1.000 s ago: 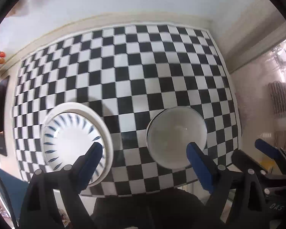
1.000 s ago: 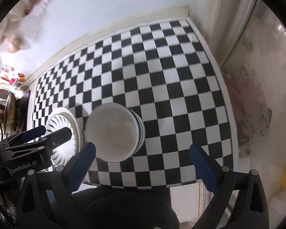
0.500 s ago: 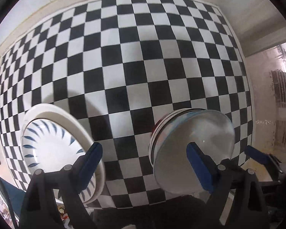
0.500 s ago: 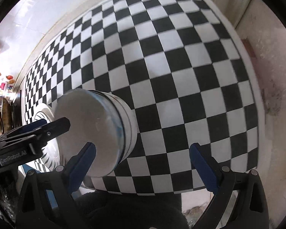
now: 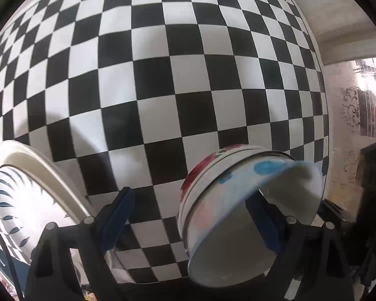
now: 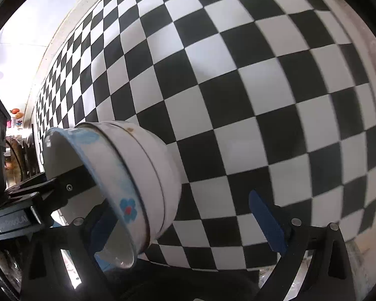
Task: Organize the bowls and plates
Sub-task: 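Lower both grippers to the nested bowl stack and grasp its rim, then lift the nested bowls and carry them over the blue-striped plate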
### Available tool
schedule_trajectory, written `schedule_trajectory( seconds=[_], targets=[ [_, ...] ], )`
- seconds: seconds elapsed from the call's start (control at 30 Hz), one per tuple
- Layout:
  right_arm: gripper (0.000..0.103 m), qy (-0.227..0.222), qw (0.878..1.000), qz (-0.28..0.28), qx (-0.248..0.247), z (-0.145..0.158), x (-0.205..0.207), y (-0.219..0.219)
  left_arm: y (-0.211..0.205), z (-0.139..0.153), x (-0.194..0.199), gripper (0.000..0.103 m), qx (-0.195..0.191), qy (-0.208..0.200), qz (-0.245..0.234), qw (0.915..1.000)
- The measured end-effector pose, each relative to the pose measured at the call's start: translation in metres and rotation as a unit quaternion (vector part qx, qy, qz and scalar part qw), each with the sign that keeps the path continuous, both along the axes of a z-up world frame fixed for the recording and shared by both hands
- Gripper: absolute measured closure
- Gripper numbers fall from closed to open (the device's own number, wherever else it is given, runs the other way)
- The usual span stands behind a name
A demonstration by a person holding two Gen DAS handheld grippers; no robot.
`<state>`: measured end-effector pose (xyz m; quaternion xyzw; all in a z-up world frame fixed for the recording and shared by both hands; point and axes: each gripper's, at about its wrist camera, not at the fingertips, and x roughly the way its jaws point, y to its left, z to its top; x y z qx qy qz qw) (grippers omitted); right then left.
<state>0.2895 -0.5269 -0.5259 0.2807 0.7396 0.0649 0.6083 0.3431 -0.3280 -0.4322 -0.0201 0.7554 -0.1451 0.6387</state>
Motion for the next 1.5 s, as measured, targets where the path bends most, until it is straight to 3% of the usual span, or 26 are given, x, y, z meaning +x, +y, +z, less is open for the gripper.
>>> schedule_trajectory(
  seconds=[0.13,0.2,0.4,1.13,1.5],
  targets=[
    [0.008,0.007,0.999,-0.012,0.035,-0.015,0.001,0.001,-0.002,-0.009,0.004,0.017,-0.023,0.017,0.001,0.9996],
    [0.010,-0.001,0.999,-0.013,0.038,-0.012,0.009,0.007,-0.003,-0.013,0.007,0.026,-0.035,0.027,0.003,0.9990],
    [0.042,-0.002,0.994,-0.033,0.105,-0.024,0.027,0.019,-0.004,-0.020,0.015,0.036,-0.096,0.051,0.016,0.9940],
    [0.050,-0.028,0.992,-0.029,0.118,-0.008,0.011,0.011,0.005,-0.016,0.006,0.042,-0.089,0.033,0.030,0.9950],
    [0.051,-0.050,0.991,-0.005,0.122,0.027,0.023,0.023,0.023,0.013,0.008,0.042,-0.093,0.011,0.039,0.9948]
  ],
)
